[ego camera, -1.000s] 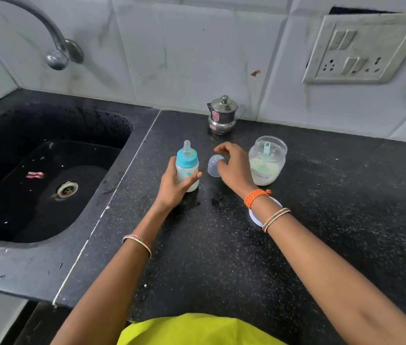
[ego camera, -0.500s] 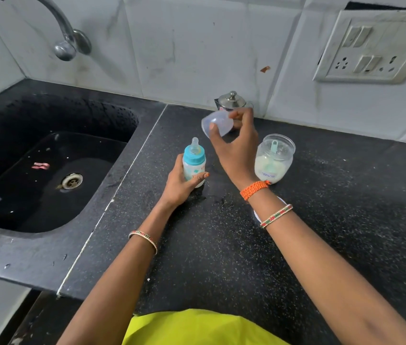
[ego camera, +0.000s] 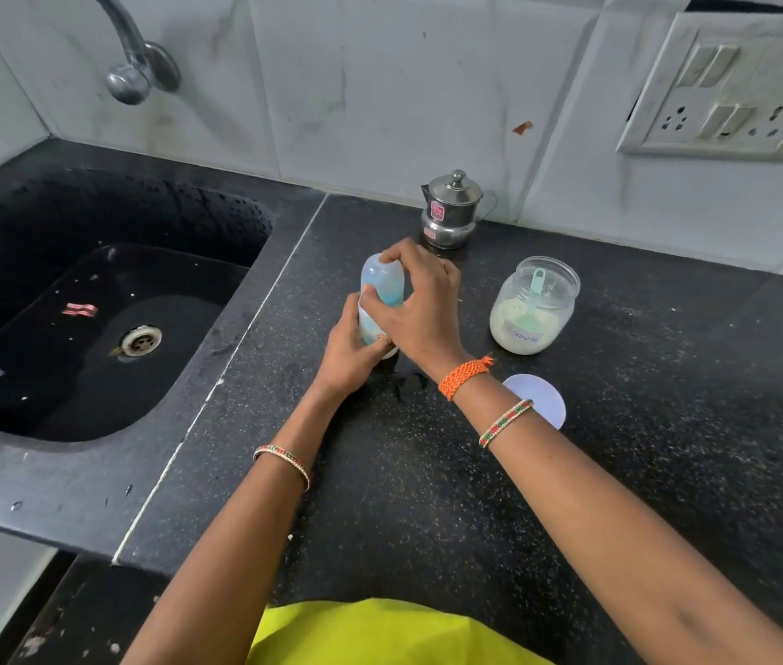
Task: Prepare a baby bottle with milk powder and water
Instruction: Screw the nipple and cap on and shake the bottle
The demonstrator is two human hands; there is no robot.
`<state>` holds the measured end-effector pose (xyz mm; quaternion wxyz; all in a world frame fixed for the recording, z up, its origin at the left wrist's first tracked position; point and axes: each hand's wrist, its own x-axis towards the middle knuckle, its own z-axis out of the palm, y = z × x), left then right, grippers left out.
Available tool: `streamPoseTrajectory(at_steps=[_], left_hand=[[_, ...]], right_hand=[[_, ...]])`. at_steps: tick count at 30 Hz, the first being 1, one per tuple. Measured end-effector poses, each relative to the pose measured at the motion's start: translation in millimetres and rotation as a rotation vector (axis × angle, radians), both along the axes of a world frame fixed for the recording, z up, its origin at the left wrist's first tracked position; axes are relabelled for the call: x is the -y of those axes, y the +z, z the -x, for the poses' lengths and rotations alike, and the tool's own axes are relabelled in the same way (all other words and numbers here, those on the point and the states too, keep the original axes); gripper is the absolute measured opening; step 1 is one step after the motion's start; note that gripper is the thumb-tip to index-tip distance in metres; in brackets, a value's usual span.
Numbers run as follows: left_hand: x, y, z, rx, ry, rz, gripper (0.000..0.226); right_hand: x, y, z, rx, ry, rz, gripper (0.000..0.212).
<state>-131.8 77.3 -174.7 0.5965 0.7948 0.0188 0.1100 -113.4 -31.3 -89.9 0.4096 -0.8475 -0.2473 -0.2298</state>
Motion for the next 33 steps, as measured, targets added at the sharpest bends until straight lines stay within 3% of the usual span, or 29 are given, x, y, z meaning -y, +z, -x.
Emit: streamPoseTrajectory(at_steps=[13,18,26,29,33], left_hand=[[2,4,1,0.05,0.003,0.022,0.06],[2,5,1,0.05,0.019,-0.009,0.045],[5,9,2,0.06,0.034,-0.033,0.046],[7,7,3,0.055,0.072,-0.015,0.039],[6,4,8,0.035,0.059,-0.034,0.035]], right_hand=[[-24,-21,-8,0.129,-0.104,-0.177,0.028],[-25,-25,-7,0.177,-0.089,-0.161,0.03],[-15,-37,-4,0.148,-0.079,-0.105,0.035],[-8,-42,0,0.09,-0.052,-0.057,0.046],[5,-51,8,-0.092,0.025,0.092,0.08]])
